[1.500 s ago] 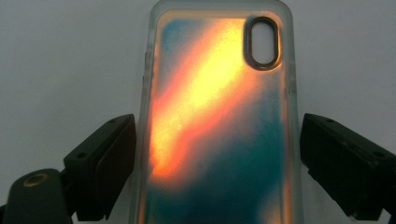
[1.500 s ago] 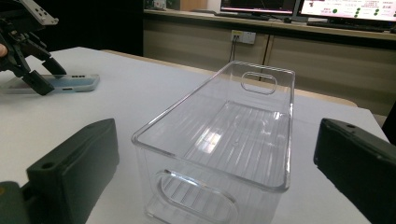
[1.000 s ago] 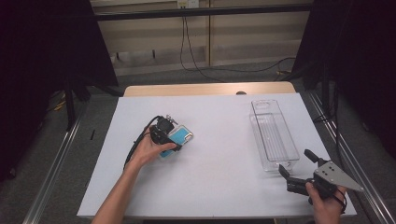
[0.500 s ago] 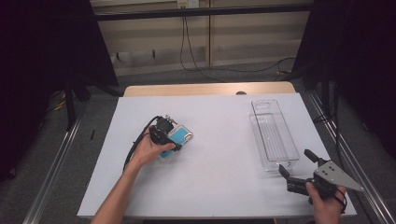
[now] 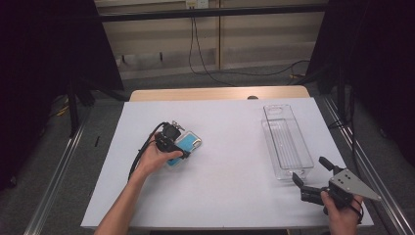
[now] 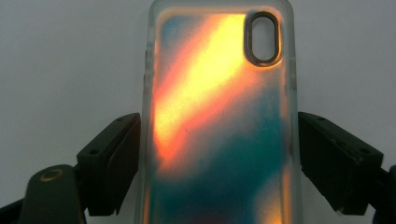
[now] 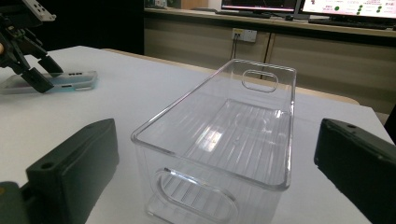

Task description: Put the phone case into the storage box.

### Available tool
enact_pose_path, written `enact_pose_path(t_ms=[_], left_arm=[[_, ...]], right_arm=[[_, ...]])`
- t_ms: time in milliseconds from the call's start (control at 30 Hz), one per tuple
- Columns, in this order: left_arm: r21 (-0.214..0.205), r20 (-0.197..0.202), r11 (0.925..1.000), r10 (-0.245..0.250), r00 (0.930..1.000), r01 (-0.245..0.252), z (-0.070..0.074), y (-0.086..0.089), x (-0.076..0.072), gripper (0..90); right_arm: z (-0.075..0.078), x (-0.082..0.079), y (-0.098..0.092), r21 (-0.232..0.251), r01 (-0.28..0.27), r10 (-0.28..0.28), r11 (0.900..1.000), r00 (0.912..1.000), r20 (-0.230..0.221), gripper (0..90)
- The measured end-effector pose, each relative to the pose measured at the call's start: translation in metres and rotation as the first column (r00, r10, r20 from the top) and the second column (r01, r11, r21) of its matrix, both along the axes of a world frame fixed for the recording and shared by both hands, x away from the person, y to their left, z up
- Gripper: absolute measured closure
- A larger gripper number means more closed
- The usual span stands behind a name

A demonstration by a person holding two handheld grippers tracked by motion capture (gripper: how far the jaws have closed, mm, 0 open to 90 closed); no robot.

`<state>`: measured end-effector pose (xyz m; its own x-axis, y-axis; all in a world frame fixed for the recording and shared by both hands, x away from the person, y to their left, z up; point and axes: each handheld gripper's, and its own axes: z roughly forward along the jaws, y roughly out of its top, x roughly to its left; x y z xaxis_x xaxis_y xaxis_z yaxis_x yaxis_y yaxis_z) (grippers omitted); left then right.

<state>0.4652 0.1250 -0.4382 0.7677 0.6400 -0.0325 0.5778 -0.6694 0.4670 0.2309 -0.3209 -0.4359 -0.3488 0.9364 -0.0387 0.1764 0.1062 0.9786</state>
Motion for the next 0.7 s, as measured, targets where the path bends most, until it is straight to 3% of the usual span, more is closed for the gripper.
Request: enact_pose_path(t_ms=[200, 700], left_arm=[[-0.011, 0.038, 0.9992, -0.037, 0.9986, 0.037, 0.005, 0.002, -0.003, 17.3], [-0.068, 0.126, 0.9974, -0.012, 0.9919, 0.021, 0.016, 0.003, -0.011, 17.2]], right_arm=[[0.0, 0.0, 0.0, -0.001, -0.001, 0.001, 1.0, 1.0, 0.001, 0.0], [0.0, 0.0, 0.0, 0.0, 0.0, 0.0, 1.0, 1.0, 0.001, 0.0]])
